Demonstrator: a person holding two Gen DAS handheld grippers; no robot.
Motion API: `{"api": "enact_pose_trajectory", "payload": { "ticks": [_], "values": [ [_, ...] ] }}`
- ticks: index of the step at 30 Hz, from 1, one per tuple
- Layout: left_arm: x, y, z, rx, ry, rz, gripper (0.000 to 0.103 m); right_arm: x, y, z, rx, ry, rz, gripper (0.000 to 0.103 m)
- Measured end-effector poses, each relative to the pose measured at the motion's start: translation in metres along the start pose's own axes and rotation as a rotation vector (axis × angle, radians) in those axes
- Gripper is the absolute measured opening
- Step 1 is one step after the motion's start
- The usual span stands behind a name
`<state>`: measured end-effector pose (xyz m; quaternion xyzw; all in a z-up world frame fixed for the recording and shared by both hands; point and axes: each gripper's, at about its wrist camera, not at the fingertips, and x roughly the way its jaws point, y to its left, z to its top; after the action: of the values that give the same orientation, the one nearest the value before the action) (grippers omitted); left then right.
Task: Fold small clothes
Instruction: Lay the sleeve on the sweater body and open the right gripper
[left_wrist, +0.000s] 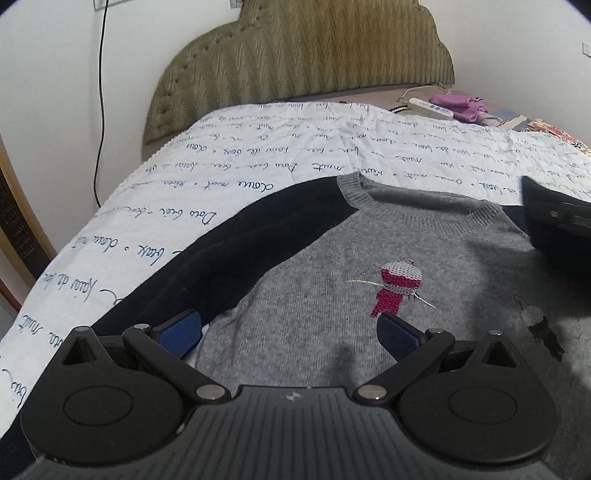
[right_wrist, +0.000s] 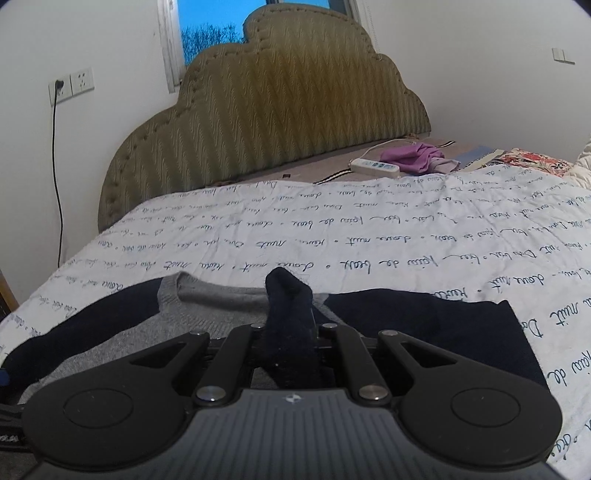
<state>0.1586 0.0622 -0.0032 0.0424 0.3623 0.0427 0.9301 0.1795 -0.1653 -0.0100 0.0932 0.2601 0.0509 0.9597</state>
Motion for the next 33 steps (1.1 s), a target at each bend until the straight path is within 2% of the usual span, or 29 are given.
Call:
{"api": "enact_pose_trajectory", "payload": {
  "ticks": [7, 18, 27, 29, 31, 33],
  "values": [
    [-0.022, -0.004, -0.014, 0.018, -0.020, -0.016, 0.103, 0.023, 0.039, 0.000, -0.119, 0.032, 0.004, 0.007],
    [-0.028, 0.013, -0.026, -0.037, 0.027, -0.013, 0.103, 0.057, 0.082, 0.004, -0.172, 0.081, 0.052, 0.007],
    [-0.039, 0.023, -0.030, -0.045, 0.014, 0.006, 0.103, 0.085, 0.098, -0.003, -0.186, 0.164, 0.076, 0.008],
    [-0.038, 0.024, -0.031, -0.052, 0.022, 0.008, 0.103, 0.091, 0.099, -0.006, -0.178, 0.206, 0.083, 0.015],
    [-0.039, 0.025, -0.032, -0.053, 0.028, 0.007, 0.103, 0.093, 0.098, -0.006, -0.157, 0.235, 0.117, 0.029],
    [-0.041, 0.027, -0.033, -0.051, 0.024, 0.011, 0.103, 0.088, 0.090, 0.002, -0.086, 0.236, 0.193, 0.055]
  ]
}}
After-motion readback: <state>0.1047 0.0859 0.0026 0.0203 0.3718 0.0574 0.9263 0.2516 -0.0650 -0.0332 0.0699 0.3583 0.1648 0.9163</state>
